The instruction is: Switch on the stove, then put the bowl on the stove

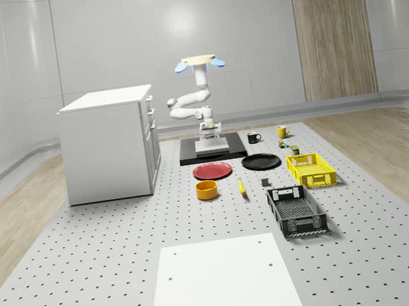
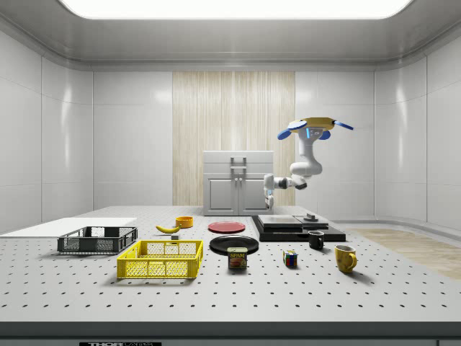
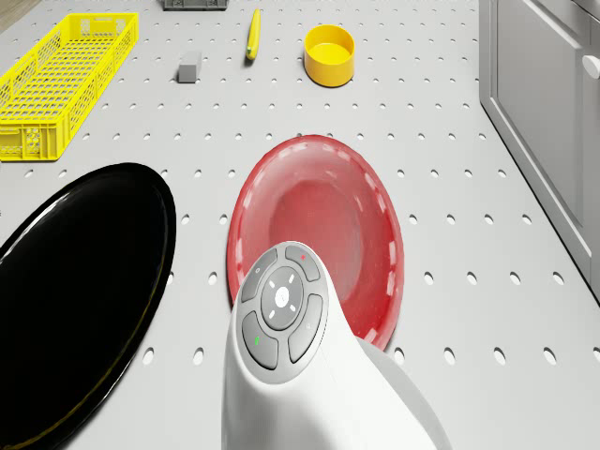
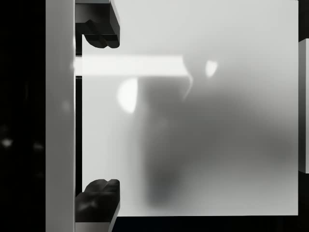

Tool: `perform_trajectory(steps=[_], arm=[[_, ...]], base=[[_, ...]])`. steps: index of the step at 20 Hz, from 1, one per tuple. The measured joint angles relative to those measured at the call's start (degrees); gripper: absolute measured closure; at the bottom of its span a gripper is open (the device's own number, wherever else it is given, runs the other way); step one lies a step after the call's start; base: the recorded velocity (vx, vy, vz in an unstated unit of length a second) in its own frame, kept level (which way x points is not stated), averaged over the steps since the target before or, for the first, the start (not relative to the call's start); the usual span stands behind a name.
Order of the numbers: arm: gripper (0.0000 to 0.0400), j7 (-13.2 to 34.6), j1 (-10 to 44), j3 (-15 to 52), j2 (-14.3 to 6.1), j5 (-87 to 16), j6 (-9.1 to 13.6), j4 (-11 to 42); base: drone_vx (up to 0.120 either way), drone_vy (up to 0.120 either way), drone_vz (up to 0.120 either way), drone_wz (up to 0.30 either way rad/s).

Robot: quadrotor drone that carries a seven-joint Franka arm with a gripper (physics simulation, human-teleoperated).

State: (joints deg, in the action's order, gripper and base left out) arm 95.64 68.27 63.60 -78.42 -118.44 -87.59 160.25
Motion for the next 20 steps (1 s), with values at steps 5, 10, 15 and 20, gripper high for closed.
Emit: perform_trajectory(steps=[5, 10, 15, 20], arm=[[0.0, 0.08, 0.1, 0.04, -0.18, 0.1, -0.17, -0.02], [0.0, 0.15, 0.19, 0.08, -0.36, 0.19, -0.33, -0.04], [0.0, 0.22, 0.28, 0.12, -0.52, 0.27, -0.48, -0.05], [0.0, 0.29, 0.36, 0.16, -0.68, 0.35, -0.63, -0.07]], base=[[0.12, 0.0, 0.0, 0.0], [0.12, 0.0, 0.0, 0.0], [0.12, 0.0, 0.0, 0.0], [0.12, 0.0, 0.0, 0.0]])
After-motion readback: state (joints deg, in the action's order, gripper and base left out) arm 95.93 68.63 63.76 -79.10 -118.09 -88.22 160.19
